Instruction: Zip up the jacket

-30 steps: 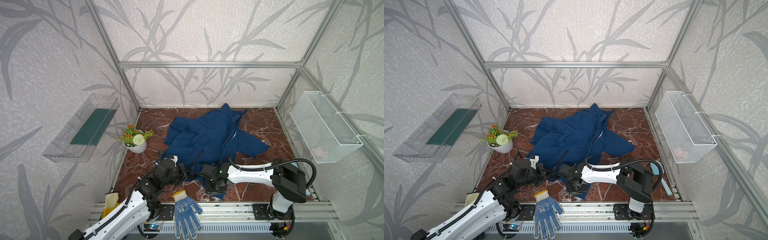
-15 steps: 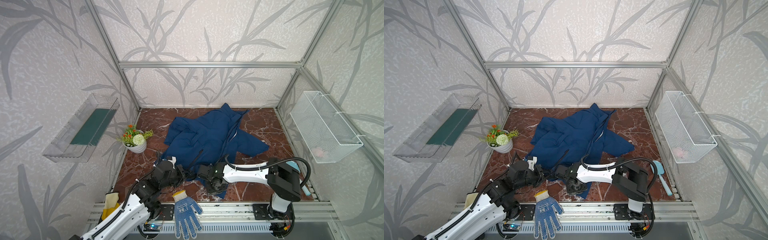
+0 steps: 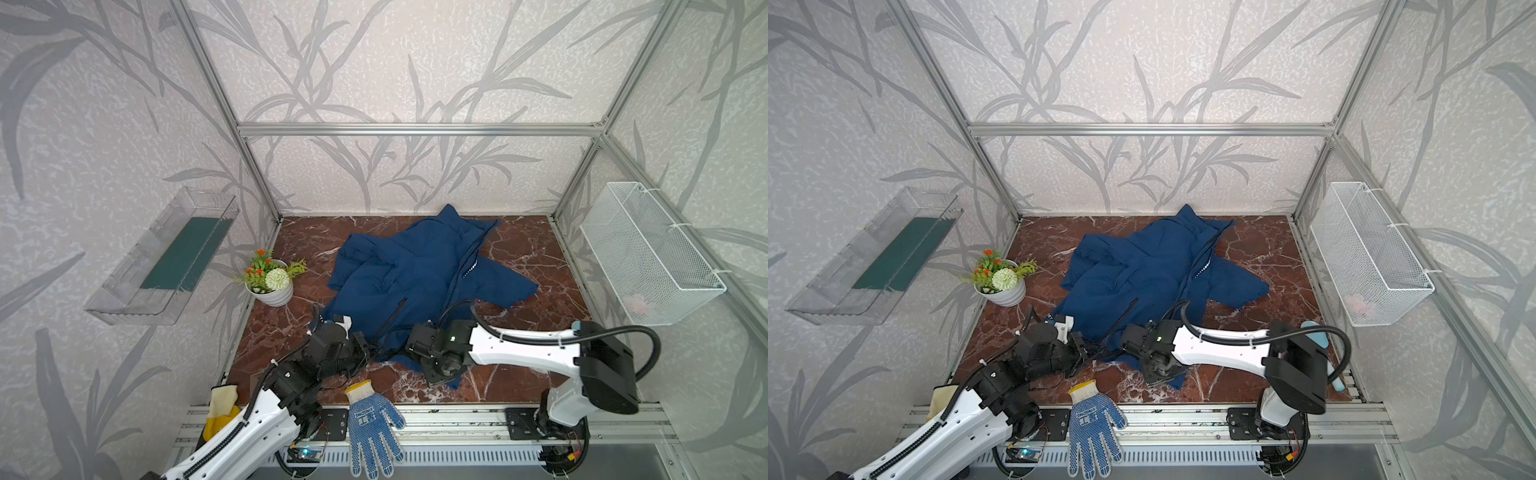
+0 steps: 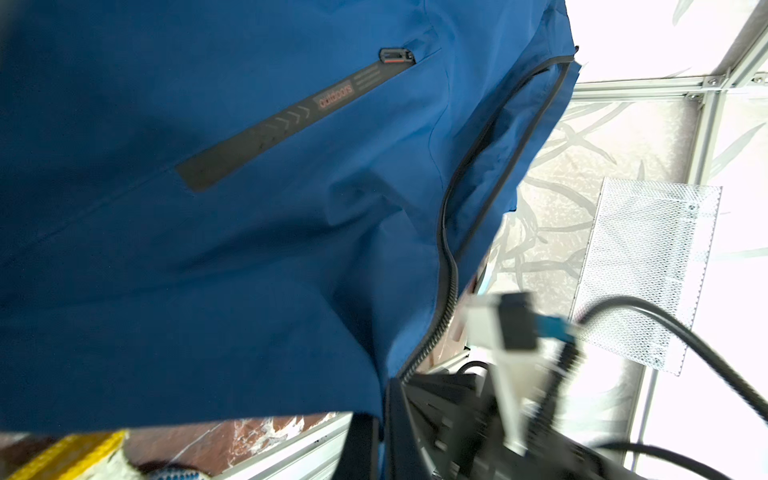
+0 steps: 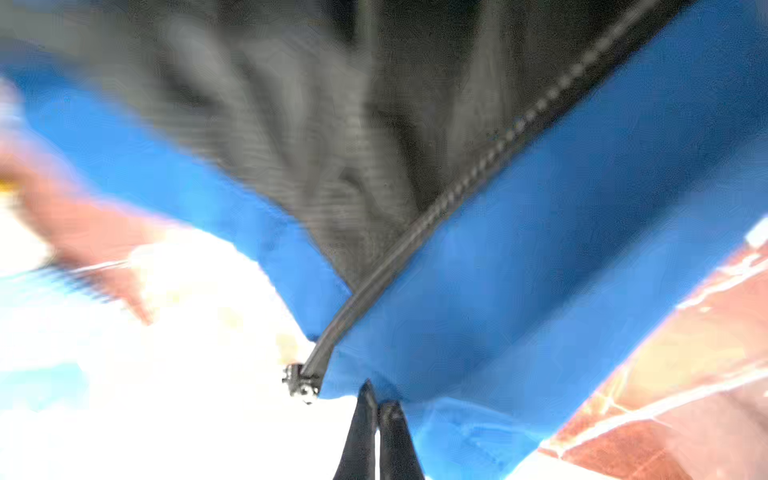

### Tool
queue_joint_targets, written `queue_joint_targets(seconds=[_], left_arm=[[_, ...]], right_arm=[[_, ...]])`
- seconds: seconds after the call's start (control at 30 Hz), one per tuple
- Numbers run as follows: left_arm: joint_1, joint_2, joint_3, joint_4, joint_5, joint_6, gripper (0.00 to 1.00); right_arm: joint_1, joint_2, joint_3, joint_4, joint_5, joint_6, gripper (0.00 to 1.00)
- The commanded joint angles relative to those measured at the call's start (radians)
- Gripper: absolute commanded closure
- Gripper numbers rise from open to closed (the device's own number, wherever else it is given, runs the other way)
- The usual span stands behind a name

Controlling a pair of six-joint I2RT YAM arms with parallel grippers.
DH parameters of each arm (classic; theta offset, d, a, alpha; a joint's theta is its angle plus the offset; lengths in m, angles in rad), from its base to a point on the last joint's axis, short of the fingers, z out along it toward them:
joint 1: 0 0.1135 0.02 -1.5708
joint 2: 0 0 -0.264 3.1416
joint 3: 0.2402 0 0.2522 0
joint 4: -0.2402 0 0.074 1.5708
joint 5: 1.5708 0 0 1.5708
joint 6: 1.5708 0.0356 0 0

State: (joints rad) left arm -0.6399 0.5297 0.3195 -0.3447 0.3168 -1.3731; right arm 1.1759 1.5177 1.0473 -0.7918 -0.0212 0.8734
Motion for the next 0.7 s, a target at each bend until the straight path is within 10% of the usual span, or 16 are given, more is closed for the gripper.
queue_joint_targets(seconds=[0.0,0.67], left_arm=[[0.002,0.043,-0.012,0.064,-0.002,-0.006,1.00],[-0.017,0.486,0.023,0.340,0.012,0.094,1.00]], right_arm=[[-0.032,-0.139,-0.070,0.077,-0.017,-0.030,1.00],[-0.544,-0.825,-0.624,0.460,-0.358,0.032,1.00]])
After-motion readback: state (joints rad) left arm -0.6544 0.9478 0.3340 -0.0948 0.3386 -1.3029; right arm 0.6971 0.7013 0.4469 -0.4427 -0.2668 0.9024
